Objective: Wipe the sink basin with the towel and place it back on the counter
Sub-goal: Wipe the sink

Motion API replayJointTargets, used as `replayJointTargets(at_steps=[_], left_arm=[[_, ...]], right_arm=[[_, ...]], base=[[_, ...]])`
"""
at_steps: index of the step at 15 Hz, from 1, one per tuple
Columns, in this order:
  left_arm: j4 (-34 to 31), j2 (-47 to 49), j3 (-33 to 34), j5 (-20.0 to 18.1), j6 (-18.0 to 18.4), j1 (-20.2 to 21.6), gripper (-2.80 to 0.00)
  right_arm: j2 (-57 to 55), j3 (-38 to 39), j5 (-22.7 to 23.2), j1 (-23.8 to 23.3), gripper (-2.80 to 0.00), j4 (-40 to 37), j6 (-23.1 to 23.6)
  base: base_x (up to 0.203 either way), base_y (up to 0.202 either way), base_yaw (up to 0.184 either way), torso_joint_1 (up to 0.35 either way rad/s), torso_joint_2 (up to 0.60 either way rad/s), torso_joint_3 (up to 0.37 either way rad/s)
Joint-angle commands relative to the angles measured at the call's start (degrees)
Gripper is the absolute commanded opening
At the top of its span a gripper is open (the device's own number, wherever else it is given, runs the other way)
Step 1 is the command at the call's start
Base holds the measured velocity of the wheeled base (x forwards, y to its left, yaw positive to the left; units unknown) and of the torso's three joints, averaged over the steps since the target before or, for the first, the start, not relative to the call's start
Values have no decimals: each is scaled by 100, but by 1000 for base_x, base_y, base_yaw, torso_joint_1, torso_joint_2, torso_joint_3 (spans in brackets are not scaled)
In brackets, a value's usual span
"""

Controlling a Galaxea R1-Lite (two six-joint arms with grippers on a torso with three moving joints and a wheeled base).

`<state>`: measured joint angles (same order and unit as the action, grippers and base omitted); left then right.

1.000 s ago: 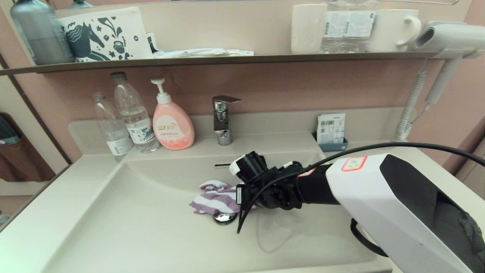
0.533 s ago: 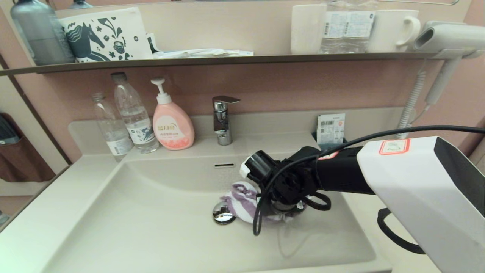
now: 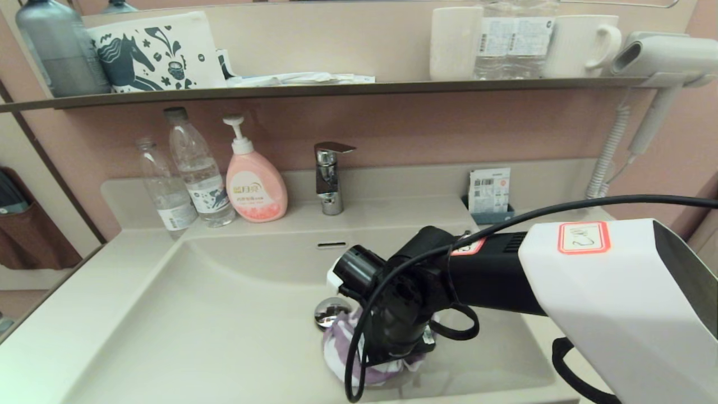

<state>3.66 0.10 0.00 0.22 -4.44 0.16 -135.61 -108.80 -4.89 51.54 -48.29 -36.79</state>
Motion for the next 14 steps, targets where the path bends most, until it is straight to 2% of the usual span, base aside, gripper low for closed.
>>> replayJointTargets(at_steps=[1,5,8,11,14], left_arm=[[3,8,0,4,-5,2,-280],[3,8,0,6,-5,2,-280],[3,8,0,12,-5,2,-280],[3,8,0,4,-5,2,-280],[3,8,0,4,-5,2,-280]], right_arm=[[120,-253,303,97,-280,58,-19],[901,-252,424,-27,-280,139,-13],[1595,115,391,-153,-280,118,-8],[2291,571,164,-263,-280,118,-8],[2727,664,-25,-559,-280,164,-23]], base=[[0,0,0,0,0,0],[0,0,0,0,0,0],[0,0,0,0,0,0],[0,0,0,0,0,0],[0,0,0,0,0,0]])
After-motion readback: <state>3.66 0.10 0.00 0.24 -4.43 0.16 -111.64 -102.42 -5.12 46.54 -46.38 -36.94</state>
